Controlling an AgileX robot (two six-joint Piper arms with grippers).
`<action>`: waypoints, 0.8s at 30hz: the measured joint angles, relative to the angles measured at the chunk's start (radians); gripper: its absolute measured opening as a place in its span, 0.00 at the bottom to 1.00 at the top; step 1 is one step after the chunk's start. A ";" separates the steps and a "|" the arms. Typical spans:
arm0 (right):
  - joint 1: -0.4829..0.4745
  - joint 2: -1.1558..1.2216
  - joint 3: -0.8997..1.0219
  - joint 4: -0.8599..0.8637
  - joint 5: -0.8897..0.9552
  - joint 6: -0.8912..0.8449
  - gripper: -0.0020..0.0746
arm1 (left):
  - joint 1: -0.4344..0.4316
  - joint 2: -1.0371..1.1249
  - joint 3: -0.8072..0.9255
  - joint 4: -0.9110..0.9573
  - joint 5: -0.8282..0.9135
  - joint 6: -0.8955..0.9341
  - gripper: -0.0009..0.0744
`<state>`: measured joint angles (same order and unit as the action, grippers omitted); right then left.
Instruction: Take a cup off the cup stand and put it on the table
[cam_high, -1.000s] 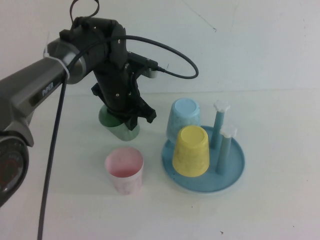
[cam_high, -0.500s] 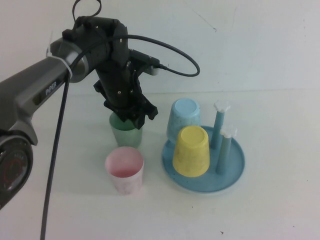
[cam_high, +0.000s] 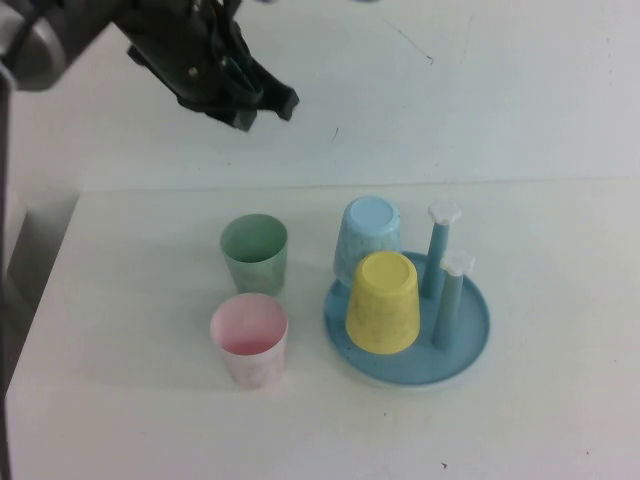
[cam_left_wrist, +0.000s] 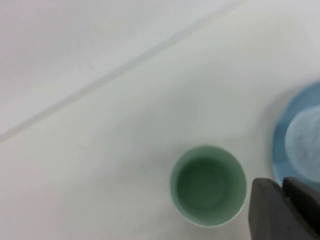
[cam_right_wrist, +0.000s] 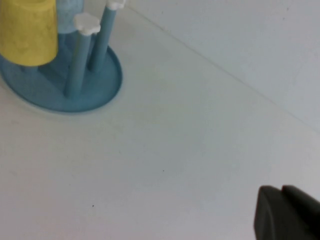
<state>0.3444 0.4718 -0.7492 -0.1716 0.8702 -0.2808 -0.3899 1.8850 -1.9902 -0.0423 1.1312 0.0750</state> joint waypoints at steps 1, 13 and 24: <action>0.000 -0.019 0.026 0.000 -0.020 0.000 0.03 | 0.000 -0.036 0.000 0.005 -0.008 -0.007 0.04; 0.000 -0.141 0.325 0.004 -0.179 0.061 0.03 | 0.004 -0.416 0.020 0.000 -0.058 -0.022 0.01; 0.000 -0.143 0.348 0.166 -0.133 0.105 0.03 | 0.006 -0.797 0.514 -0.013 -0.207 0.002 0.01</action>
<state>0.3444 0.3283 -0.4014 -0.0053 0.7375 -0.1756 -0.3839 1.0882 -1.4762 -0.0555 0.9241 0.0766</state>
